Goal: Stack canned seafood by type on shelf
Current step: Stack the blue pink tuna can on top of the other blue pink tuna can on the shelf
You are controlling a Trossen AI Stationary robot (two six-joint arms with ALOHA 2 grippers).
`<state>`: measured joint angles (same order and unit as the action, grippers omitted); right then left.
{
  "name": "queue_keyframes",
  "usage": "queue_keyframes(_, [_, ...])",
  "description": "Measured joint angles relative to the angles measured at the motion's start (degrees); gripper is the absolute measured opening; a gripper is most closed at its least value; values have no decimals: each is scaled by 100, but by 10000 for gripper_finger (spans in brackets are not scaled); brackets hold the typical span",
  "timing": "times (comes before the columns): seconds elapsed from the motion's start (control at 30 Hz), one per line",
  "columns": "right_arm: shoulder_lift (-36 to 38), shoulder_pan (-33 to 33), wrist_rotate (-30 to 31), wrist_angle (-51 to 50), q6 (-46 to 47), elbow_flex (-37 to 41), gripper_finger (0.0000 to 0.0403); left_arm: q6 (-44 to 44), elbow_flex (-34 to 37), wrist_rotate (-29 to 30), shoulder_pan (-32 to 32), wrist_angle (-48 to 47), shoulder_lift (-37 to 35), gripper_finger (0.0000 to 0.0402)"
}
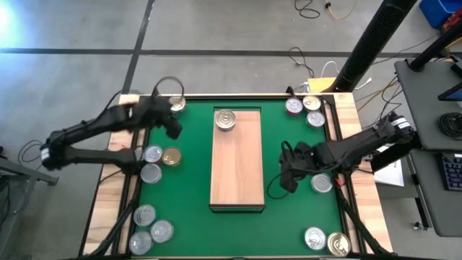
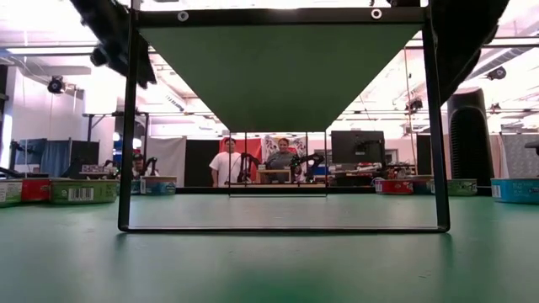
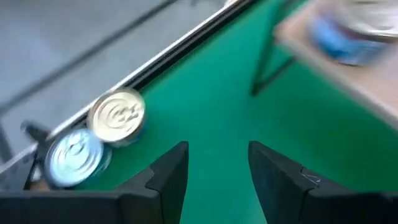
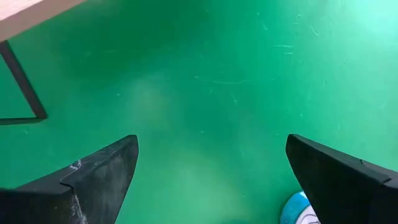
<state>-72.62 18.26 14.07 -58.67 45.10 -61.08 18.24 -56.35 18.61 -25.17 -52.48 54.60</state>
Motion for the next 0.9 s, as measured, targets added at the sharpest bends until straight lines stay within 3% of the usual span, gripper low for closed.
queue_keyframes(0.2, [0, 370, 188, 71, 122, 12, 400, -888, -68, -1583, -2366, -1, 1085, 112])
queue_keyframes(0.4, [0, 100, 358, 71, -70, 62, 400, -1254, -579, -1916, -3721, -10, 2296, 55])
queue_keyframes(0.53, [5, -262, 358, 66, -191, 74, 400, -1331, -1232, -2211, -3922, -309, 3139, 8])
queue_keyframes(0.9, [169, -1208, 349, -30, -1286, 61, 400, -1032, -2630, -2066, -3906, -565, 5093, 0])
